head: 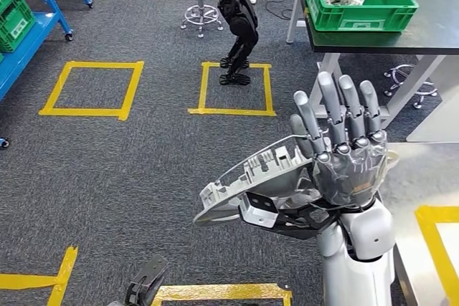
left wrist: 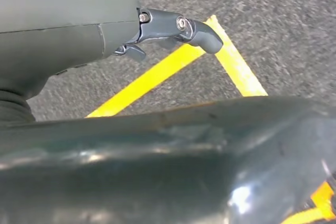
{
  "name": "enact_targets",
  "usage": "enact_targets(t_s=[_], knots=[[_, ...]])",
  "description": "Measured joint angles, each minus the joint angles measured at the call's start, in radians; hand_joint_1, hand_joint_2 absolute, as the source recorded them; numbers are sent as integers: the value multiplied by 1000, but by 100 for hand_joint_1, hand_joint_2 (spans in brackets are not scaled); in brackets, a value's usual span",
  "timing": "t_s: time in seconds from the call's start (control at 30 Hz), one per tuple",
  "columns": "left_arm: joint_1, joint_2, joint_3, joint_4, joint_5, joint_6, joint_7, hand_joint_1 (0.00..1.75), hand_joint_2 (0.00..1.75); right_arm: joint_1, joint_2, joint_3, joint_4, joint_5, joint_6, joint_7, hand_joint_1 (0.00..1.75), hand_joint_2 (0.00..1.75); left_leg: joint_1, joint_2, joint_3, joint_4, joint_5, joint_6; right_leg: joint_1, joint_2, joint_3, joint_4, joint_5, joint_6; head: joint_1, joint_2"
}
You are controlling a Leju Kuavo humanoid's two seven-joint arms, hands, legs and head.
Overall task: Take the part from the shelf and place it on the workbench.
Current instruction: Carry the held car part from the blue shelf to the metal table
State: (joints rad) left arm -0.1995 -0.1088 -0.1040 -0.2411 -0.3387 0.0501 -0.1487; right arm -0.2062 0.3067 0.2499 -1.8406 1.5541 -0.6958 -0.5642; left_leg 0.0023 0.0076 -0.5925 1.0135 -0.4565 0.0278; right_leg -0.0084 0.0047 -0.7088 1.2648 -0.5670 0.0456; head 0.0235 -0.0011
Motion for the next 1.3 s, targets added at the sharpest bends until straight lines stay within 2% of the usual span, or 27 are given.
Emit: enact_targets(t_s=[0.03, 0.1, 0.13, 0.17, 0.27, 0.3, 0.47, 0.67, 1.3], knots=[[0, -1, 2, 0, 1, 4, 4, 0, 0, 0, 0, 0, 0, 0, 0, -1, 0, 175, 0, 0, -2, 1, 2, -2, -1, -2, 43, -65, 28, -1, 0, 0], [-1, -1, 7, 0, 1, 8, 9, 0, 0, -1, 0, 0, 0, 0, 0, -3, 0, 175, -3, 0, -7, 4, 6, -9, -1, -6, 123, -196, 60, -7, 0, 0], [-2, -1, 9, 0, 2, 9, 11, 0, 0, -1, 0, 0, 0, 0, 0, -4, 0, 175, -4, 0, -10, 6, 8, -14, 0, -6, 143, -232, 64, -12, -1, 0], [-2, -1, 11, 0, 2, 9, 12, 0, 0, -1, 0, -1, 0, 0, 0, -7, 0, 175, -6, 0, -14, 8, 10, -14, 1, -6, 149, -246, 62, -15, -2, 0], [-1, -1, 14, 0, 2, 11, 14, 0, 0, 1, 0, -3, 0, 0, 0, -14, 0, 175, -7, 0, -18, 8, 16, -5, 2, -4, 147, -250, 68, -20, -4, 0], [-2, -1, 14, 0, 2, 11, 14, 0, 0, 0, 0, -4, 0, 0, 0, -15, 0, 175, -7, 0, -18, 6, 18, -5, 3, -5, 147, -250, 68, -21, -4, 0], [-2, -1, 15, 0, 2, 11, 14, 0, 0, 0, 0, -5, 0, 0, 0, -19, 0, 175, -3, -1, -18, -2, 26, -16, 8, -5, 144, -250, 72, -30, -4, 0], [-2, -1, 15, 0, 2, 11, 14, 0, 0, 0, 0, -6, 0, 0, 0, -15, 0, 175, -2, 0, -19, -4, 29, -24, 9, -6, 142, -249, 72, -32, -3, 0], [-2, 0, 16, 0, 0, 11, 14, 0, 0, 0, 0, -6, -12, 0, 0, -9, 0, 175, -5, 0, -25, 0, 29, -24, 5, -7, 139, -249, 75, -31, -3, 0]])
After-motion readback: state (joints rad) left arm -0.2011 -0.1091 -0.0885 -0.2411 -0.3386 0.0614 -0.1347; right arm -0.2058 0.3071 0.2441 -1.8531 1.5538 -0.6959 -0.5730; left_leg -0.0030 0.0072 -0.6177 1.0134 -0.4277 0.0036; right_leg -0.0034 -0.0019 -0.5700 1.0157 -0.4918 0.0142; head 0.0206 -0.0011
